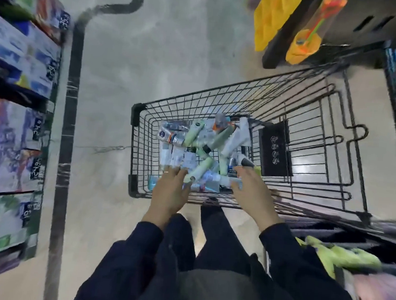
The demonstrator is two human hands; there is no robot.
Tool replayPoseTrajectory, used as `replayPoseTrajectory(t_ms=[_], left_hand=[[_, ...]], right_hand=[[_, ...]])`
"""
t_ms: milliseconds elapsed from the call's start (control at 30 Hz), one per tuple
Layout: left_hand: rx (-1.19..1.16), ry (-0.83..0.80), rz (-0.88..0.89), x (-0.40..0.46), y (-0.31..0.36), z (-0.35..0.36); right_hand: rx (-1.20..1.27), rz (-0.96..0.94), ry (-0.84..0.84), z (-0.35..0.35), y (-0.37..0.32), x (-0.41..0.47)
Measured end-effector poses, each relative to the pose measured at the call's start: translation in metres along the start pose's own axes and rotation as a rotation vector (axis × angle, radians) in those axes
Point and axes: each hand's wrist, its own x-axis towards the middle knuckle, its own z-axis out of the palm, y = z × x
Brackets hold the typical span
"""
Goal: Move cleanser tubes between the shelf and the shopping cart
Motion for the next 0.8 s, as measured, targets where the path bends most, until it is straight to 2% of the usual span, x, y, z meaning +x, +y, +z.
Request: replayPoseTrajectory(t_ms=[100,300,500,633,800], left_hand=[[-0.048,-0.087,-0.104,0.031,-0.004,0.021],[-0.136,-0.215,-0.148,0.104,-0.022,0.085],[-0.165,-0.319,-0.164,0.172,-0.049,0.147],[-0.168,-0.345,-0.149,0.194,-0.057,0.183],[-0.173,-0.323,-0.155,0.205,-0.057,0.212]], right_hand=[[-0.013,0.031,-0.041,0.008,0.007,0.056],[0.075,0.181,-0.057,0.055,0.028,0.156],[0.362,0.491,0.002,0.113,0.056,0.243],[0.597,0.628,0.079,0.150,0.084,0.277],[0.840,0.729,0.100,0.177,0.100,0.299]])
